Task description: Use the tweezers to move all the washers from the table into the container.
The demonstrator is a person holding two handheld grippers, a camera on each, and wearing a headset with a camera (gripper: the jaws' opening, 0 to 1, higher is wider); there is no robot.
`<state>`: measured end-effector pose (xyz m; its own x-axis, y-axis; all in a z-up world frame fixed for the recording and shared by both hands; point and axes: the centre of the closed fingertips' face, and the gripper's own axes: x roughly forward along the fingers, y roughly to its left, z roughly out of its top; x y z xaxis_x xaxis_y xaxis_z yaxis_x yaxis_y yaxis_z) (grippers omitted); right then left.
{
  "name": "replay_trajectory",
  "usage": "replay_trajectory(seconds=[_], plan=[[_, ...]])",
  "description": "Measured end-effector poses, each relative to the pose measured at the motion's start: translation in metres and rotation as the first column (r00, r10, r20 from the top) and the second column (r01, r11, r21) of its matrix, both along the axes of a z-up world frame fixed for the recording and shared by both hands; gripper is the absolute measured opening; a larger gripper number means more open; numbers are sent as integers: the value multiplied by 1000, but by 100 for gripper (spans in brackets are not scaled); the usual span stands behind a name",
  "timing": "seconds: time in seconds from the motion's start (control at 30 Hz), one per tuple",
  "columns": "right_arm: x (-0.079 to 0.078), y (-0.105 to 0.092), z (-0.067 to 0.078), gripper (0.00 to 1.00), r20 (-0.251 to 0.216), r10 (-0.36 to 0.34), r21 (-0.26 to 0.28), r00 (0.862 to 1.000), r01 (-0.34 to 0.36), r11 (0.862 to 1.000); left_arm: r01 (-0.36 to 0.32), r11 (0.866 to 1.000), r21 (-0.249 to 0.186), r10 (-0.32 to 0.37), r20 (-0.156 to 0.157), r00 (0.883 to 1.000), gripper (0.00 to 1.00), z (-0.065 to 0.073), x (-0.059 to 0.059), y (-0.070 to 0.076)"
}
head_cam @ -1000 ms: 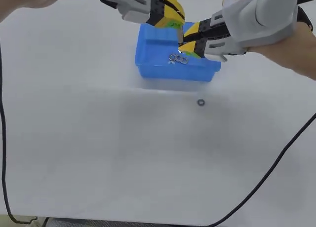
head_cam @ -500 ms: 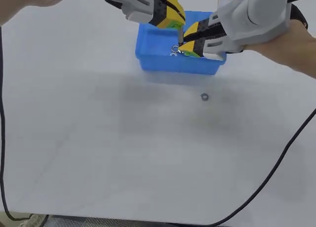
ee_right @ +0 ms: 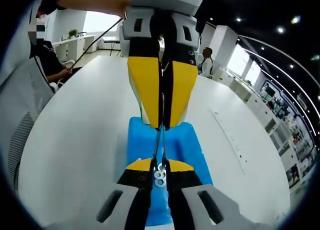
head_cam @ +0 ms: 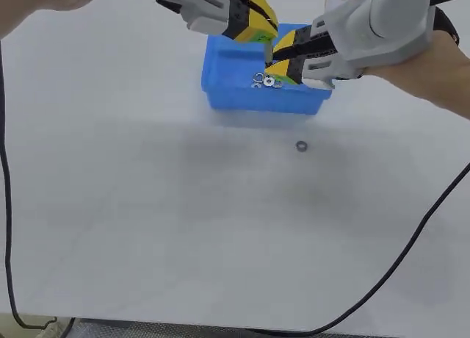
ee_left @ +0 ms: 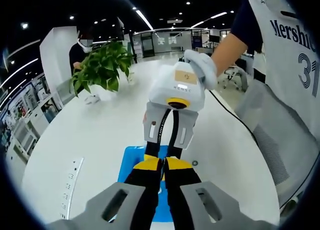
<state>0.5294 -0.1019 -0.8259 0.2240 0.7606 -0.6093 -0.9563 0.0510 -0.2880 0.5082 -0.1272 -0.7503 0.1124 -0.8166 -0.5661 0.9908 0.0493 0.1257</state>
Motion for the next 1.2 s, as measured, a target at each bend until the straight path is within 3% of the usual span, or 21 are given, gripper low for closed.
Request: replay_trajectory(seconds=[0.2,0.5,0.83,1.0,1.2], plan=[[-14,-6,22,10,25,-5,17,1000,5,1000,11,1000,-8,-10,23,1000,6,18,-13,-6],[-45,-22,39,10,54,-8,27,999,7,1000,37,999,-26,-36,41,998,6,35,-46,-21],[-79,-41,37,10,37,-19,19,999,19,1000,62,997,-54,-61,14,998,6,34,-82,-41],[-96,-49,30,10,20,-24,8,1000,24,1000,66,995,-69,-67,-11,998,6,26,-93,-49],[-103,-56,19,11,-1,-34,1,999,34,999,67,995,-77,-71,-38,997,7,17,-100,-55]])
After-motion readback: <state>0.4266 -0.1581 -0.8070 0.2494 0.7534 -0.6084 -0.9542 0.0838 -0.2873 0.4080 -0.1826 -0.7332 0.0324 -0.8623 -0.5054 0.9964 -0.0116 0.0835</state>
